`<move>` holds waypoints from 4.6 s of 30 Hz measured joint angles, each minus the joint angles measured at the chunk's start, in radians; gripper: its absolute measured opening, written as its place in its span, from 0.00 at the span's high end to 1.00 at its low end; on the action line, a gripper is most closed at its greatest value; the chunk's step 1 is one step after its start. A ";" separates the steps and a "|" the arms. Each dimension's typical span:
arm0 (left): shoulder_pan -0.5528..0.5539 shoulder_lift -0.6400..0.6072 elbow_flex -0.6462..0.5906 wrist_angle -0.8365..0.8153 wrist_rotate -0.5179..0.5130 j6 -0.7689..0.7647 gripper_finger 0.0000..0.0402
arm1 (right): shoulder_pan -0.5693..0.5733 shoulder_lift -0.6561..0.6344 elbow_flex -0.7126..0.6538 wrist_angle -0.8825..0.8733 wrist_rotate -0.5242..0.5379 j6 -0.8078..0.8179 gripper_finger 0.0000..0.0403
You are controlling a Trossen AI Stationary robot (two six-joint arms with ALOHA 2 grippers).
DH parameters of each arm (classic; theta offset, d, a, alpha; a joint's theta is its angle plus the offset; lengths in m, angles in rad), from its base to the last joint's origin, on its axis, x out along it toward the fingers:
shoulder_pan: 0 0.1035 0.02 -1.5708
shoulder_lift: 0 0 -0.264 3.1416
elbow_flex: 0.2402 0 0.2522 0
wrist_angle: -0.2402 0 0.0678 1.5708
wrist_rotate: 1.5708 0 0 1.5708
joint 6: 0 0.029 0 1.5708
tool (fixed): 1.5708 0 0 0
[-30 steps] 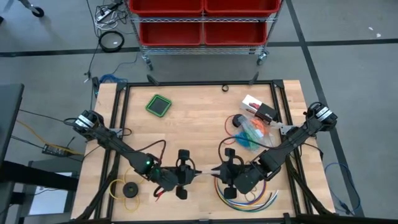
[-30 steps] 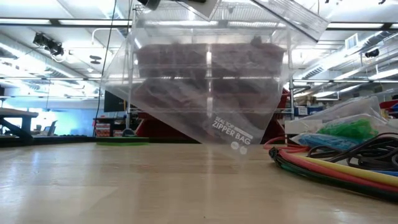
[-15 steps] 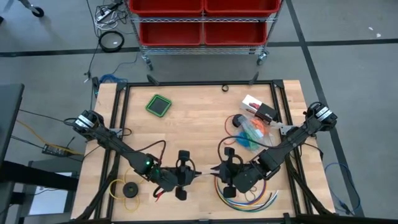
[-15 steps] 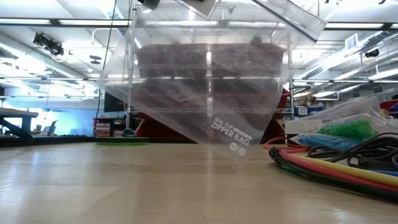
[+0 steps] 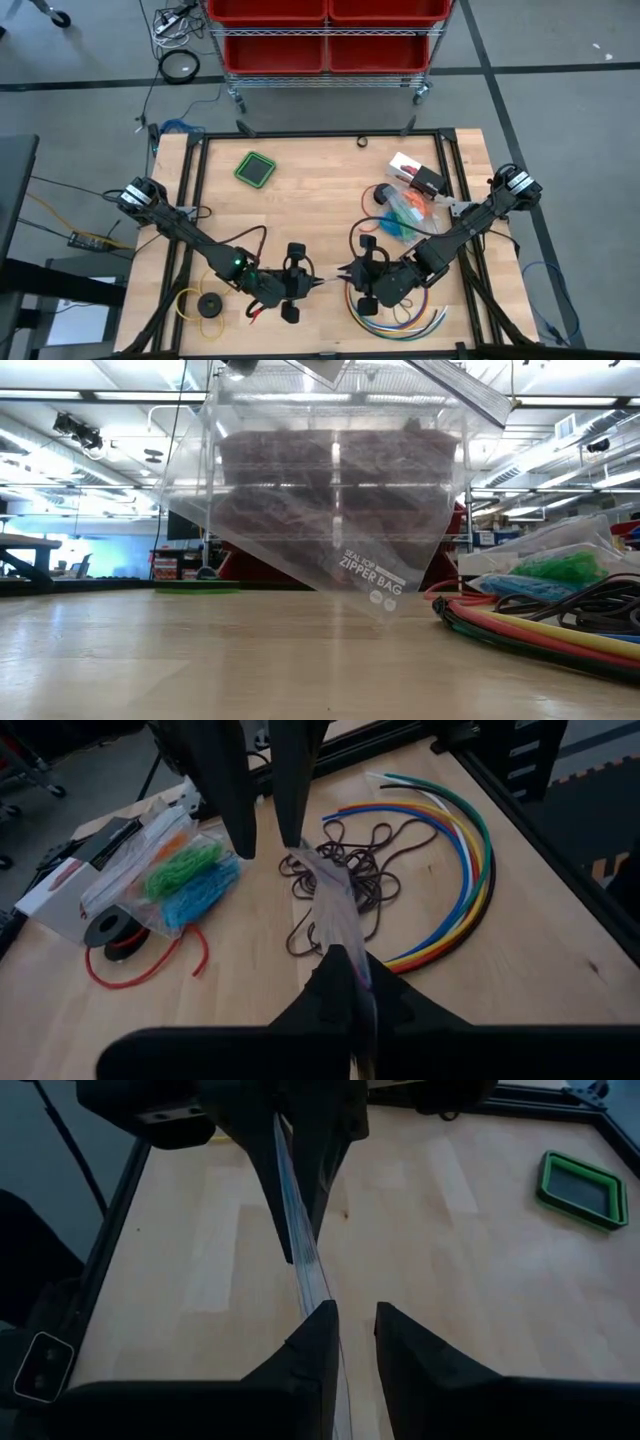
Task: Sort rubber bands
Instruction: Open the transparent zip bag
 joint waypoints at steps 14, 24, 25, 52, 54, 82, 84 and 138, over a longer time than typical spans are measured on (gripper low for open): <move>0.000 0.000 0.000 0.043 0.000 0.008 1.00 | -0.003 0.000 0.000 -0.004 -0.002 0.006 0.86; 0.003 0.000 0.000 0.029 -0.013 -0.006 1.00 | -0.015 0.030 -0.001 0.009 -0.039 0.012 0.86; 0.005 0.000 0.000 0.016 -0.013 -0.021 1.00 | -0.015 0.031 -0.001 0.009 -0.040 0.011 0.86; 0.016 0.001 0.000 0.029 -0.037 -0.056 1.00 | -0.012 0.037 -0.001 -0.017 -0.079 0.017 0.86; 0.012 0.001 0.000 0.035 -0.037 -0.044 1.00 | -0.012 0.037 -0.001 -0.027 -0.079 0.025 0.86; 0.011 0.001 0.000 0.045 -0.034 -0.045 1.00 | -0.004 0.037 -0.001 -0.001 -0.085 -0.009 0.84; 0.011 0.001 0.000 0.045 -0.034 -0.045 1.00 | -0.004 0.037 -0.001 0.008 -0.096 -0.010 0.81; 0.011 0.001 0.000 0.109 0.016 -0.019 1.00 | -0.001 0.037 -0.001 0.019 -0.045 -0.051 0.99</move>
